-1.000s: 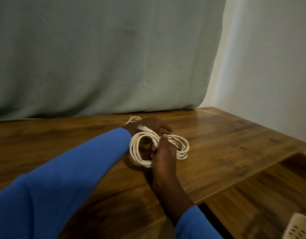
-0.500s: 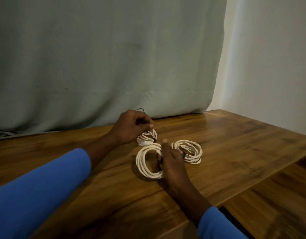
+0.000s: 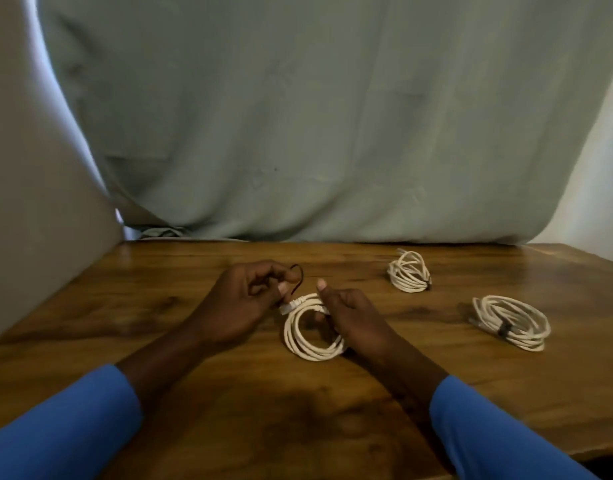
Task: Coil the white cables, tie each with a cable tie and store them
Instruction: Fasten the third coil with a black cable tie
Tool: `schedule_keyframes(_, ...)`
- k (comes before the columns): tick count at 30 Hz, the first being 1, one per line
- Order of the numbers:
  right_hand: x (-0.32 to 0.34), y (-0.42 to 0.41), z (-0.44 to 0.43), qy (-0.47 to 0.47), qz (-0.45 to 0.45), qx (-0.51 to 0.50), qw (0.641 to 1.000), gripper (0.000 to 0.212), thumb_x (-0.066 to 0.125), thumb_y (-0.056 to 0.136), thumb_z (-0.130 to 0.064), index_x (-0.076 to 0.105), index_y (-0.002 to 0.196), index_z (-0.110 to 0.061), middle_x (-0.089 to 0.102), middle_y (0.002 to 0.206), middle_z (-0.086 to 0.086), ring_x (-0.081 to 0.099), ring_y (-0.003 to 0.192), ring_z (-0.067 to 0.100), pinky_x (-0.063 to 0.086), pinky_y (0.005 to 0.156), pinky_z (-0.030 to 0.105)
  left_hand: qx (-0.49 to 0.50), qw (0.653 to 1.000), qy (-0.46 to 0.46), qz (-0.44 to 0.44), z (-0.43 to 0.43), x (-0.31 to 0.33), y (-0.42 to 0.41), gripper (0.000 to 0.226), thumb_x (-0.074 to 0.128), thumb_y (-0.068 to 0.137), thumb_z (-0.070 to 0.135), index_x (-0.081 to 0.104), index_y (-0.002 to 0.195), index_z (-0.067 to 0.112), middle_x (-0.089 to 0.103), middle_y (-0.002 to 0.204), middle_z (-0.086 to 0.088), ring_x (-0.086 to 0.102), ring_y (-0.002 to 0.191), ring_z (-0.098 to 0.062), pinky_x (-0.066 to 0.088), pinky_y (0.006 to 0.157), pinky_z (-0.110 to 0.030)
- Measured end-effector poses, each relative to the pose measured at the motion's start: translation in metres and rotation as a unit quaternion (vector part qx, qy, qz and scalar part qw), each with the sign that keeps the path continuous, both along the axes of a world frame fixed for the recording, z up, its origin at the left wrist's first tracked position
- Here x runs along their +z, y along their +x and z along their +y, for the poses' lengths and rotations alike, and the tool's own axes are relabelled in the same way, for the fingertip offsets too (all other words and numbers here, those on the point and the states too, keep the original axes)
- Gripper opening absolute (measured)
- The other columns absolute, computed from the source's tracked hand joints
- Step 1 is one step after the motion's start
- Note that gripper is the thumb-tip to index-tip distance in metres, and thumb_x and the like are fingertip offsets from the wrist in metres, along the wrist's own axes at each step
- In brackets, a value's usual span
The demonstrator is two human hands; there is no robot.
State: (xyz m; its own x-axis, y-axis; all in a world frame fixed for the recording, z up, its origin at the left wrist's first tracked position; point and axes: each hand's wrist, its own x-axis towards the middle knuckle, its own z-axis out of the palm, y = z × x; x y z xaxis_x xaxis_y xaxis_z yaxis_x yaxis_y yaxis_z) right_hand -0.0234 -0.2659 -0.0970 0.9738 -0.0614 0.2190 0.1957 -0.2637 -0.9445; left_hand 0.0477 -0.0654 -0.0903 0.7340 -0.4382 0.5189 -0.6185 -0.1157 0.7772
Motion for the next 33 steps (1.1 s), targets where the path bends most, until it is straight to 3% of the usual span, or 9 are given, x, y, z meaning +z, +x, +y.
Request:
schedule_keyframes(4, 0.0, 0.042, 0.031, -0.02, -0.009, 0.052, 0.998, 0.06, 0.049, 0.108, -0.042, 0.057, 0.053, -0.022, 0.052, 0.047, -0.004, 0.046, 0.042, 0.009, 0.04, 0.054, 0.026, 0.067, 0.998, -0.016, 0.015, 0.018, -0.009, 0.025, 0.017, 0.073, 0.095, 0.01, 0.079, 0.105, 0.021, 0.08, 0.094, 0.003, 0.075, 0.09, -0.017, 0.061, 0.085, -0.039)
schedule_keyframes(8, 0.002, 0.062, 0.047, -0.021, -0.024, 0.084, 0.996, 0.049, 0.045, 0.11, -0.034, 0.067, 0.075, -0.009, 0.054, 0.047, -0.007, 0.047, 0.039, 0.0, 0.037, 0.044, 0.014, 0.073, 0.996, 0.01, 0.041, 0.034, -0.01, 0.045, 0.015, 0.074, 0.094, 0.013, 0.08, 0.106, 0.02, 0.081, 0.1, 0.006, 0.076, 0.096, -0.016, 0.061, 0.092, -0.047)
schedule_keyframes(12, -0.004, 0.071, 0.047, -0.067, -0.06, 0.073, 0.993, 0.049, 0.042, 0.111, -0.036, 0.066, 0.073, -0.015, 0.055, 0.047, -0.008, 0.048, 0.042, -0.001, 0.037, 0.048, 0.014, 0.044, 0.994, -0.002, 0.098, 0.038, -0.009, 0.047, 0.014, 0.07, 0.098, 0.016, 0.08, 0.107, 0.016, 0.081, 0.103, 0.0, 0.076, 0.101, -0.022, 0.059, 0.096, -0.053)
schedule_keyframes(16, -0.011, 0.074, 0.043, -0.09, -0.091, 0.051, 0.99, 0.049, 0.041, 0.111, -0.038, 0.069, 0.08, -0.011, 0.064, 0.057, -0.009, 0.058, 0.053, -0.001, 0.042, 0.057, 0.017, -0.008, 0.992, -0.023, 0.122, 0.034, -0.009, 0.041, 0.018, 0.066, 0.099, 0.014, 0.078, 0.111, 0.007, 0.081, 0.103, -0.009, 0.077, 0.1, -0.029, 0.06, 0.095, -0.052)
schedule_keyframes(18, -0.011, 0.074, 0.043, -0.11, -0.109, 0.034, 0.987, 0.047, 0.04, 0.111, -0.039, 0.067, 0.078, -0.02, 0.065, 0.056, -0.014, 0.06, 0.054, -0.002, 0.042, 0.058, 0.016, -0.022, 0.99, -0.049, 0.131, 0.033, -0.009, 0.041, 0.021, 0.07, 0.095, 0.014, 0.078, 0.112, 0.005, 0.08, 0.106, -0.012, 0.076, 0.103, -0.034, 0.058, 0.098, -0.055)
schedule_keyframes(20, -0.012, 0.074, 0.044, -0.141, -0.133, 0.015, 0.981, 0.047, 0.038, 0.111, -0.043, 0.068, 0.08, -0.025, 0.067, 0.061, -0.015, 0.063, 0.059, -0.001, 0.045, 0.06, 0.023, -0.028, 0.988, -0.065, 0.137, 0.033, -0.01, 0.042, 0.026, 0.074, 0.089, 0.013, 0.078, 0.113, 0.004, 0.08, 0.108, -0.013, 0.075, 0.105, -0.034, 0.057, 0.099, -0.054)
schedule_keyframes(24, -0.015, 0.078, 0.045, -0.145, -0.15, -0.003, 0.978, 0.051, 0.036, 0.11, -0.051, 0.075, 0.098, -0.02, 0.078, 0.084, 0.001, 0.075, 0.081, 0.015, 0.058, 0.077, 0.049, -0.012, 0.989, -0.097, 0.114, 0.029, -0.012, 0.042, 0.034, 0.079, 0.081, 0.013, 0.077, 0.114, 0.002, 0.08, 0.109, -0.01, 0.076, 0.105, -0.027, 0.058, 0.1, -0.048)
schedule_keyframes(29, -0.016, 0.078, 0.045, -0.159, -0.183, -0.041, 0.969, 0.037, 0.036, 0.112, -0.044, 0.066, 0.11, -0.023, 0.073, 0.086, -0.001, 0.07, 0.079, 0.015, 0.056, 0.074, 0.052, 0.012, 0.992, -0.106, 0.061, 0.023, -0.014, 0.041, 0.027, 0.08, 0.084, 0.002, 0.079, 0.111, 0.004, 0.081, 0.107, -0.006, 0.077, 0.103, -0.023, 0.06, 0.098, -0.048)
schedule_keyframes(33, -0.014, 0.077, 0.048, -0.021, -0.14, 0.011, 0.99, 0.051, 0.037, 0.112, -0.047, 0.078, 0.107, -0.016, 0.08, 0.098, 0.005, 0.077, 0.097, 0.023, 0.059, 0.09, 0.054, 0.017, 0.997, -0.075, 0.005, 0.019, -0.015, 0.034, 0.028, 0.082, 0.086, 0.014, 0.08, 0.114, 0.013, 0.08, 0.111, 0.001, 0.077, 0.105, -0.019, 0.06, 0.095, -0.049)
